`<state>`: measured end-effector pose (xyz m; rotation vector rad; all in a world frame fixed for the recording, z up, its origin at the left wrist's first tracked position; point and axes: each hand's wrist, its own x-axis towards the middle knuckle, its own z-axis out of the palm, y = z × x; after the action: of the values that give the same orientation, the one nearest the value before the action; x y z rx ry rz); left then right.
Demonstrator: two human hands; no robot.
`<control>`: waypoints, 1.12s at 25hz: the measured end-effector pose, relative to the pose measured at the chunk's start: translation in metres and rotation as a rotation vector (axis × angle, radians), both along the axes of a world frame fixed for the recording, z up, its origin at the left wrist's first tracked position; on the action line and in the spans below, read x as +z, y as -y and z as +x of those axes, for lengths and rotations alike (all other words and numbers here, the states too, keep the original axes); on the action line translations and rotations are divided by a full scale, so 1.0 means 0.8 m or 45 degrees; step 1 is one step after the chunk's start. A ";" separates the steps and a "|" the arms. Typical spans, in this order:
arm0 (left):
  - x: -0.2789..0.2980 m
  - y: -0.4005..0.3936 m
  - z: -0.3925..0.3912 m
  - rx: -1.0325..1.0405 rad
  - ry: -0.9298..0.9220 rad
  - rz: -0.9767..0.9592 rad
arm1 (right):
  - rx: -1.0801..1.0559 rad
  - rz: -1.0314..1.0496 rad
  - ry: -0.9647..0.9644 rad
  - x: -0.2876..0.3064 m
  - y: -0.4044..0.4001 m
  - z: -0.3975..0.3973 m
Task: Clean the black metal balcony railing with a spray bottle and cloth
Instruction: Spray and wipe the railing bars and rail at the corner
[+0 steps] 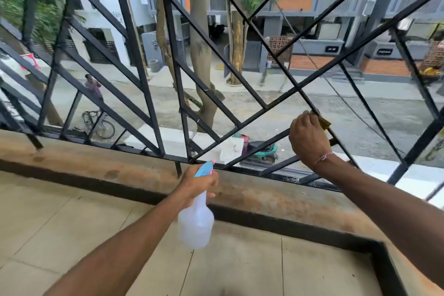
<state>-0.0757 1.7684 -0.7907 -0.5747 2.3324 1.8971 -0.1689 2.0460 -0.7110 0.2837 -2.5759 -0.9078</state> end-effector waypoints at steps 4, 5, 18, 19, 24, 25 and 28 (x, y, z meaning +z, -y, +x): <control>0.021 0.006 0.032 -0.057 -0.005 -0.071 | 0.015 -0.008 -0.016 0.000 -0.004 0.003; 0.026 0.009 0.040 -0.057 -0.002 -0.083 | 0.011 -0.003 -0.011 0.001 -0.004 0.004; 0.040 0.057 0.040 0.095 -0.063 -0.083 | 0.007 -0.117 0.124 -0.051 0.075 0.001; 0.035 0.064 0.028 0.106 -0.065 -0.088 | 0.024 -0.135 0.178 -0.070 0.090 -0.004; -0.023 0.095 -0.030 0.212 -0.030 -0.034 | 0.238 -0.392 0.580 -0.116 0.164 -0.020; -0.036 0.101 -0.040 0.214 -0.033 -0.062 | 0.269 -0.520 0.640 -0.116 0.178 -0.023; -0.060 0.113 -0.058 0.207 -0.077 -0.172 | 0.294 -0.832 0.664 -0.127 0.204 -0.023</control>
<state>-0.1225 1.6777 -0.8384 -0.7521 2.5393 1.8544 -0.1870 1.8830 -0.8123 0.6677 -3.0374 0.1384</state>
